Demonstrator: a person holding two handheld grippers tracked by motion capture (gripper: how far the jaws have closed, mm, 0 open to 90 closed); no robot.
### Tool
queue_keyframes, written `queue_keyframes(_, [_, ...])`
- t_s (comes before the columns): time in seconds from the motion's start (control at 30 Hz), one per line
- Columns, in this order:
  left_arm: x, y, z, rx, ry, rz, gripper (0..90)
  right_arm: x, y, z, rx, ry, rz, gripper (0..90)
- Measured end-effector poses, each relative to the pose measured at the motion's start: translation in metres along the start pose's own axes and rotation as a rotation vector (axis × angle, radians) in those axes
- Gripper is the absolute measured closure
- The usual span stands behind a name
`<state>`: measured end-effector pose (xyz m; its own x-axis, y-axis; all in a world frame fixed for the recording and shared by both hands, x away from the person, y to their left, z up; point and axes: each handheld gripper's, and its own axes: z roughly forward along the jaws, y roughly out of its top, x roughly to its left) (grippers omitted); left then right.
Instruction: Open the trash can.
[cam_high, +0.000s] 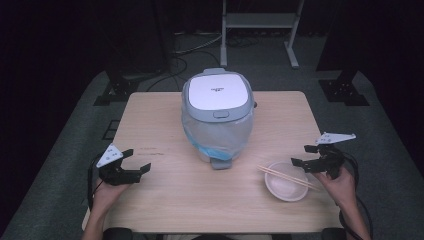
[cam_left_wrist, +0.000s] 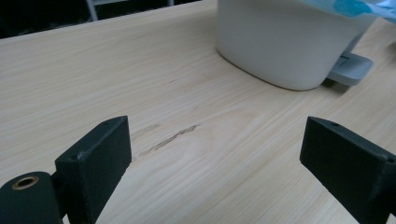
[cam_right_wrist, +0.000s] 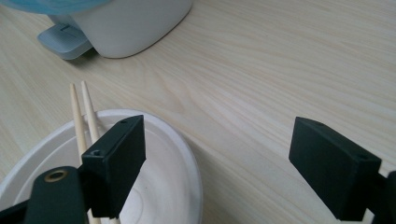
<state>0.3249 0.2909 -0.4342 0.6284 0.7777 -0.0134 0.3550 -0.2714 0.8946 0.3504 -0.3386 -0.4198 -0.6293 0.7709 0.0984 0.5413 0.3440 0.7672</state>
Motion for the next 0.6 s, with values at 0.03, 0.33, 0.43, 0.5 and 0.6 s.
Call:
queue_keyframes(0.03, [-0.003,0.002,0.003,0.003,-0.011,0.01,8.1,-0.001,0.0,-0.001,-0.004,0.0,0.002,17.2])
queue_keyframes(0.33, [-0.039,0.023,0.039,0.05,-0.128,0.117,11.8,-0.006,-0.003,-0.008,-0.026,-0.002,0.018,17.2])
queue_keyframes(0.43, [-0.052,0.027,0.049,0.063,-0.168,0.145,13.2,-0.005,-0.002,-0.008,-0.03,-0.002,0.02,17.2])
queue_keyframes(0.5, [-0.059,0.029,0.053,0.07,-0.195,0.16,15.8,-0.004,-0.001,-0.008,-0.027,-0.003,0.014,17.2])
queue_keyframes(0.6, [-0.065,0.032,0.059,0.071,-0.224,0.17,19.9,-0.003,0.0,-0.008,-0.029,-0.001,0.013,17.2])
